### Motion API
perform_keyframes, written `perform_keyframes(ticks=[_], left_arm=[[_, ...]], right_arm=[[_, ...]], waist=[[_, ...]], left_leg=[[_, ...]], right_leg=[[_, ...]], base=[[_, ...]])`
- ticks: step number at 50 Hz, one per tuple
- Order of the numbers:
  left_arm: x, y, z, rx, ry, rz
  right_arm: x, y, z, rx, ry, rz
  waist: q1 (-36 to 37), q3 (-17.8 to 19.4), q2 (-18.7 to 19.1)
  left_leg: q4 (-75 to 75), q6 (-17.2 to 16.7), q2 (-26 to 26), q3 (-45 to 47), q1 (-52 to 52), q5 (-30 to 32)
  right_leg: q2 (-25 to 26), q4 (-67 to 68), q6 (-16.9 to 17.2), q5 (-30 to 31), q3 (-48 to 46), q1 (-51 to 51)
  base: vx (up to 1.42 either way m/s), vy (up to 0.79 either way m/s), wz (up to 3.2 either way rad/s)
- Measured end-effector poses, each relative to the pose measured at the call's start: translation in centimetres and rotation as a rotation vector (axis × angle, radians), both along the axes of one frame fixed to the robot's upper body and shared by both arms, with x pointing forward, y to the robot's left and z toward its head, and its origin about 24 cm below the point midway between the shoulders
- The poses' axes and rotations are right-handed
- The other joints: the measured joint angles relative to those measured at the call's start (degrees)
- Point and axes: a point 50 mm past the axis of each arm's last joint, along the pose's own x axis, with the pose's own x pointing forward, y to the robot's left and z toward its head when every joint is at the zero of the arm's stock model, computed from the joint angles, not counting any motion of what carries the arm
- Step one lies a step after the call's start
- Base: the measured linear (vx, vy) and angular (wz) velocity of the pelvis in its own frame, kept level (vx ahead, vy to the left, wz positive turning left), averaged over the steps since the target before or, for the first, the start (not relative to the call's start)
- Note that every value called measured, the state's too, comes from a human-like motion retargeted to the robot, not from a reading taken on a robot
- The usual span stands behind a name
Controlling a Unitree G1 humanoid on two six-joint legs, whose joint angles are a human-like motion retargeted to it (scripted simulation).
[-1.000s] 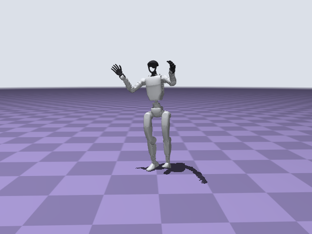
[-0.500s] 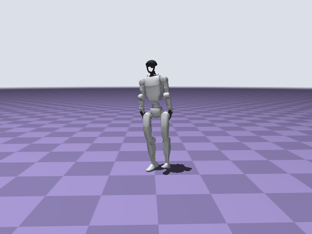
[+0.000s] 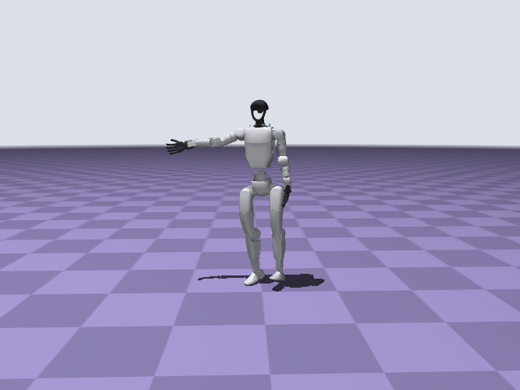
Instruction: In place motions
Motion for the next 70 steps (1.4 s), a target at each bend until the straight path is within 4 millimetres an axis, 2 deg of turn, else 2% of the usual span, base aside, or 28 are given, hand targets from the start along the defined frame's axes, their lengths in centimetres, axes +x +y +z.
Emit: perform_keyframes(ticks=[2,4,7,9,12,15,18,20,22,23,26,29,31,33,35,38,40,43,46,49,51,53,56,59,62,65,67,70], left_arm=[[1.0,0.1,-0.1,0.016,-0.038,0.010],[1.6,0.2,-0.1,0.030,-0.070,0.019],[2.0,0.5,-0.1,0.043,-0.086,-0.001],[1.8,1.1,0.0,0.044,-0.070,-0.031],[1.0,2.4,0.3,0.045,-0.015,-0.083],[-0.3,4.0,0.9,0.075,0.056,-0.109],[-1.4,4.7,1.1,0.110,0.102,-0.090],[-2.5,3.2,0.9,0.072,0.116,-0.033],[-2.4,-0.6,0.3,-0.024,0.102,-0.020],[-2.2,-1.9,0.1,-0.057,0.094,-0.025],[-2.1,-4.1,0.0,-0.124,0.097,-0.024],[-2.5,-3.7,0.1,-0.126,0.109,-0.011],[-2.5,-3.0,0.2,-0.109,0.108,-0.010],[-2.5,-2.3,0.2,-0.091,0.110,-0.007],[-2.3,-2.0,0.2,-0.089,0.106,0.008],[-2.0,-1.5,0.2,-0.080,0.083,0.045],[-1.6,-1.0,0.2,-0.062,0.063,0.059],[-1.3,-1.0,0.1,-0.071,0.042,0.074],[-1.4,-1.3,0.1,-0.078,0.040,0.075],[-1.7,-1.3,0.2,-0.078,0.056,0.059],[-2.1,-1.5,0.2,-0.093,0.075,0.049],[-2.5,-1.5,0.3,-0.117,0.092,0.038],[-2.6,-1.2,0.6,-0.150,0.113,0.005],[-2.5,-0.5,0.7,-0.149,0.124,-0.030],[-2.1,0.0,0.6,-0.119,0.115,-0.041],[-1.5,0.4,0.6,-0.092,0.093,-0.036],[-1.1,0.7,0.5,-0.073,0.079,-0.033],[-0.3,1.0,0.5,-0.053,0.059,-0.028]], right_arm=[[1.5,-0.1,9.3,-0.361,0.160,-0.020],[1.5,1.8,18.1,-0.749,0.343,-0.214],[-0.2,8.1,28.3,-1.290,0.477,-0.723],[-1.1,13.8,32.2,-1.583,0.360,-1.063],[-1.6,22.4,34.1,-1.970,0.008,-1.288],[-1.0,29.3,33.2,-2.284,-0.261,-1.205],[-1.8,33.9,31.8,-2.471,-0.451,-1.255],[-1.5,36.6,32.4,-2.446,-0.729,-1.366],[-0.1,36.5,34.4,-2.402,-0.900,-1.369],[0.6,34.7,35.1,-2.373,-0.835,-1.340],[3.9,25.5,36.2,-2.130,-0.214,-1.177],[6.4,13.3,31.5,-1.618,0.577,-0.672],[6.6,6.4,24.9,-1.162,0.906,-0.128],[4.7,2.2,17.0,-0.664,0.929,0.317],[1.8,0.7,9.3,-0.196,0.708,0.516],[-1.0,1.9,-1.4,0.375,0.145,0.431],[-1.7,2.8,-6.9,0.600,-0.277,0.115],[-4.8,3.2,-11.7,0.732,-0.752,-0.459],[-6.9,5.2,-15.4,0.877,-0.803,-0.811],[-6.7,5.7,-15.8,0.925,-0.585,-0.784],[-5.0,4.2,-13.4,0.840,-0.523,-0.605],[-2.7,2.2,-9.0,0.678,-0.597,-0.398],[0.2,-0.2,0.3,0.390,-0.722,-0.243],[3.0,0.3,11.4,-0.002,-0.646,-0.154],[5.5,4.6,22.1,-0.499,-0.447,-0.039],[6.3,11.4,30.9,-1.026,-0.234,-0.034],[6.2,16.9,35.2,-1.376,-0.101,-0.085],[5.0,26.0,39.6,-1.876,0.042,-0.286]], waist=[[0.15,0.22,0.38],[0.27,0.70,0.65],[0.97,1.62,-0.10],[1.47,2.05,-1.29],[1.85,2.46,-3.72],[1.40,2.61,-6.31],[0.52,2.82,-7.86],[-2.11,2.06,-6.07],[-2.31,2.04,-1.74],[-1.84,2.26,-0.39],[-2.00,2.20,2.19],[-3.63,2.13,1.67],[-3.68,2.46,0.90],[-3.15,2.64,0.07],[-2.72,2.70,-0.31],[-2.45,2.90,-1.13],[-1.71,3.34,-1.93],[-1.58,3.66,-1.77],[-2.27,3.83,-1.69],[-2.04,3.51,-2.02],[-1.51,3.17,-2.03],[-1.10,3.21,-2.03],[-0.64,3.90,-2.09],[-0.25,4.23,-1.89],[-0.39,4.49,-1.42],[-0.94,4.81,-0.95],[-0.95,4.91,-0.89],[-0.46,4.69,-0.80]], left_leg=[[-0.02,0.01,0.21,0.68,0.38,-0.19],[-0.09,0.00,0.42,1.45,1.03,-0.35],[-0.30,-0.04,0.74,2.45,2.02,-0.52],[-0.44,-0.12,0.91,2.88,2.53,-0.61],[-0.67,-0.26,1.11,3.23,3.24,-0.75],[-0.84,-0.35,1.38,3.32,3.81,-0.87],[-0.86,-0.38,1.65,3.25,4.36,-0.93],[-0.80,-0.32,1.65,2.74,4.31,-0.92],[-0.75,-0.17,1.66,2.06,3.70,-0.90],[-0.74,-0.09,1.65,1.74,3.43,-0.87],[-0.54,0.13,1.48,0.49,2.49,-0.62],[-0.07,0.07,1.21,-0.69,1.52,-0.15],[0.19,-0.06,1.06,-1.15,1.10,0.19],[0.33,-0.13,0.96,-1.35,0.68,0.47],[0.42,-0.16,1.08,-1.33,0.12,0.70],[0.53,-0.17,1.46,-1.17,-0.45,0.80],[0.39,0.00,1.69,-0.94,-0.51,0.73],[0.15,0.17,2.03,-0.76,-0.51,0.63],[0.03,0.13,2.17,-0.83,-0.50,0.64],[-0.17,0.27,2.07,-0.74,-0.33,0.53],[-0.30,0.42,1.99,-0.34,-0.06,0.38],[-0.33,0.47,2.01,0.20,0.33,0.28],[-0.18,0.37,1.99,0.80,0.99,0.21],[-0.26,0.38,1.89,1.27,1.61,0.18],[-0.35,0.34,1.82,1.71,2.10,0.16],[-0.40,0.28,1.77,1.99,2.56,0.13],[-0.53,0.26,1.73,2.21,2.91,0.08],[-0.68,0.23,1.71,2.84,3.12,-0.03]], right_leg=[[0.13,0.04,-0.04,0.04,0.58,0.04],[0.28,0.05,-0.14,0.10,1.19,0.26],[0.54,0.03,-0.31,0.20,1.92,0.63],[0.64,0.07,-0.39,0.24,2.22,0.80],[0.88,0.21,-0.49,0.12,2.76,1.05],[1.28,0.34,-0.51,-0.08,3.33,1.32],[1.65,0.46,-0.56,-0.22,3.55,1.80],[1.74,0.52,-0.49,-0.32,3.24,1.94],[1.90,0.51,-0.38,-0.40,2.82,1.64],[1.96,0.51,-0.31,-0.43,2.67,1.52],[1.96,0.38,-0.12,-0.44,1.59,1.39],[1.70,0.05,0.00,-0.46,0.16,1.70],[1.49,-0.28,0.05,-0.47,-0.65,2.07],[1.44,-0.73,0.03,-0.42,-1.39,2.25],[1.52,-1.02,0.10,-0.29,-1.76,2.04],[1.62,-1.06,0.23,-0.06,-2.27,1.48],[1.88,-0.94,0.24,-0.01,-2.23,1.09],[2.24,-0.77,0.27,0.00,-2.05,0.61],[2.31,-0.76,0.30,0.03,-2.09,0.51],[2.22,-0.70,0.33,0.07,-2.02,0.35],[2.18,-0.59,0.29,0.13,-1.60,0.21],[2.16,-0.48,0.22,0.21,-0.99,0.27],[1.99,-0.44,0.13,0.36,-0.31,0.83],[1.82,-0.42,0.09,0.50,0.16,1.24],[1.62,-0.31,0.05,0.62,0.57,1.43],[1.48,-0.29,-0.03,0.71,0.75,1.65],[1.41,-0.30,-0.07,0.79,0.90,1.75],[1.35,-0.31,-0.17,0.86,1.11,1.61]], base=[[0.05,-0.10,-0.29],[0.06,-0.05,-0.35],[0.03,-0.10,-0.28],[0.02,-0.15,-0.18],[0.02,-0.17,-0.08],[0.02,-0.13,-0.01],[0.01,-0.03,0.00],[-0.03,0.03,0.12],[-0.09,0.10,0.28],[-0.11,0.15,0.28],[-0.09,0.16,0.34],[-0.07,0.11,0.36],[-0.05,0.03,0.23],[0.00,0.00,0.00],[0.00,0.00,0.00],[-0.02,0.02,-0.03],[-0.07,0.08,-0.13],[-0.05,0.13,-0.09],[-0.03,0.05,0.00],[0.00,0.00,0.00],[0.03,0.03,-0.20],[0.01,0.03,-0.25],[0.00,0.01,-0.07],[0.08,-0.04,-0.14],[0.07,-0.05,-0.12],[0.07,-0.07,-0.07],[0.08,-0.13,-0.09],[0.07,-0.15,-0.13]])
